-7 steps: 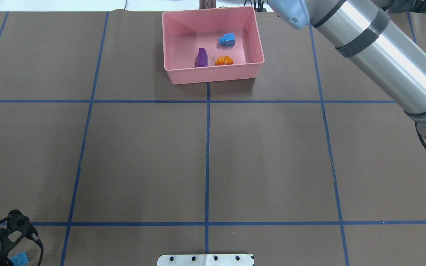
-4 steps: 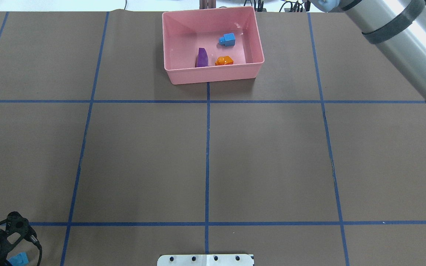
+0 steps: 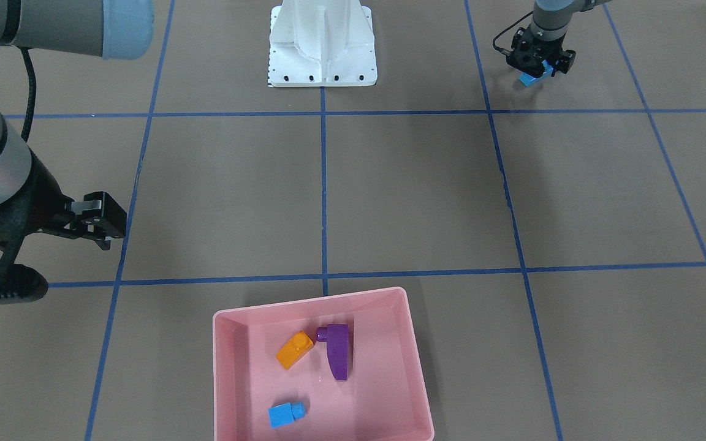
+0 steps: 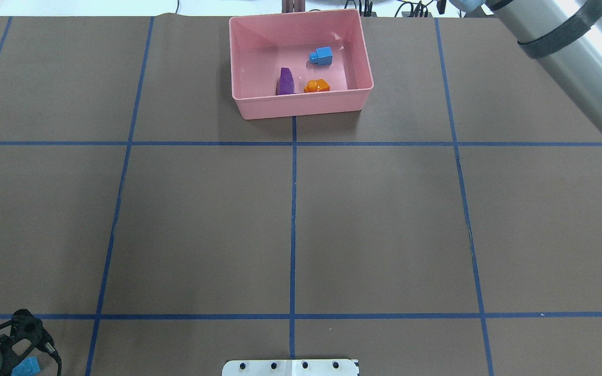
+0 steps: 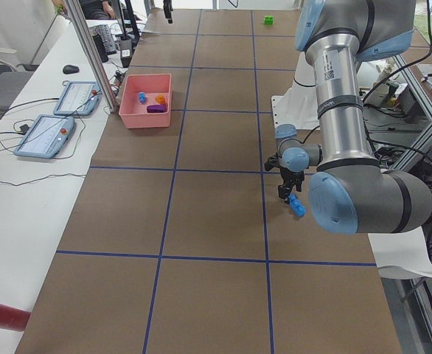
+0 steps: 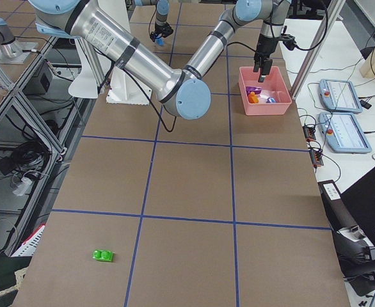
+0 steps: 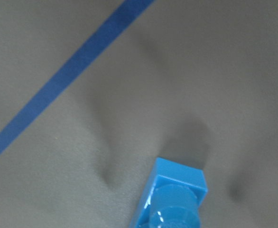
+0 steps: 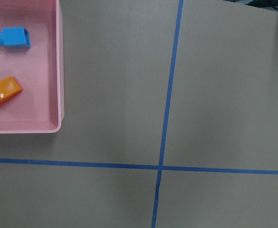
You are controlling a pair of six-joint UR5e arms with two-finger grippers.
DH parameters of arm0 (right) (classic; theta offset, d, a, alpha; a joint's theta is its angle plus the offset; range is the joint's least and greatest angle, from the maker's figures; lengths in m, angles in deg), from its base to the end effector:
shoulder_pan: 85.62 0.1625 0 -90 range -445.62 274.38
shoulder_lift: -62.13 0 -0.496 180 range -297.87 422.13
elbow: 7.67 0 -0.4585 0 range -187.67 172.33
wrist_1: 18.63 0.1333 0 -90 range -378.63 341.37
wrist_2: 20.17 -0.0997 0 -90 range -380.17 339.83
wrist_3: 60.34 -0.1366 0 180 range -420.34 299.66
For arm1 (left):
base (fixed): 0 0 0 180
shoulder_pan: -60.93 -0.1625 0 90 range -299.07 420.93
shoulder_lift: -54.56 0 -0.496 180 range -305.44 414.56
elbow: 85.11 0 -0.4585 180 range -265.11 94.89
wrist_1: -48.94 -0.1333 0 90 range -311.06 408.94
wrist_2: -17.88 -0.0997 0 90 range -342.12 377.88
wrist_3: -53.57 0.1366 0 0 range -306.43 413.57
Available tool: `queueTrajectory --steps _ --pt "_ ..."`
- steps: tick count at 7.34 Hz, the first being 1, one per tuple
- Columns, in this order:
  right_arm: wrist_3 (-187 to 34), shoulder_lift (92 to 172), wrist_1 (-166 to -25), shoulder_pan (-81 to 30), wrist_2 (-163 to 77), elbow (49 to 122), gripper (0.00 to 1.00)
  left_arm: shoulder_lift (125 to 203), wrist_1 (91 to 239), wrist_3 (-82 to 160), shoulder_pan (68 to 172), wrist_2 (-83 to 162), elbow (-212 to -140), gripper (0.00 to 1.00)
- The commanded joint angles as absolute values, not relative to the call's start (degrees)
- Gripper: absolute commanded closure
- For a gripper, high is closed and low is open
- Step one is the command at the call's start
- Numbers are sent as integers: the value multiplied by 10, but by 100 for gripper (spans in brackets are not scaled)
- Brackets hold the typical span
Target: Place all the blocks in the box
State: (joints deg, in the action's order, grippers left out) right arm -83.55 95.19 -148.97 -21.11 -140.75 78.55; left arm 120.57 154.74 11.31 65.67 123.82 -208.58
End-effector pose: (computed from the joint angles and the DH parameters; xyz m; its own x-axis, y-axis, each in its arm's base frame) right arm -0.2927 -0.7621 0.1587 0.8350 -0.0873 0.5434 0.0985 0.9951 0.0084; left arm 0.3875 -0.1282 0.6163 0.5783 0.6661 -0.4710 -0.6921 0.7062 0.1491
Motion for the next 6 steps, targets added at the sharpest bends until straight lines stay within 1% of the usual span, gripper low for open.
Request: queueTrajectory --steps 1,2,3,4,5,6 --pt "-835 954 -1489 -211 -1408 786 0 1207 1550 108 653 1237 -2089 100" --pt "-826 954 -1490 -209 -1408 786 0 1206 1550 106 657 1237 -2095 100" --pt "-821 954 -1491 -203 -1408 790 0 1194 1550 88 659 1238 -2119 100" --pt "-794 962 -1508 -197 -1408 800 0 1167 1549 61 660 1240 -2163 100" --pt "-738 1000 -1532 -176 -1408 839 0 1161 1547 59 668 1266 -2193 100" --pt "-680 1079 -1538 -156 -1408 906 0 1170 1546 59 720 1309 -2203 100"
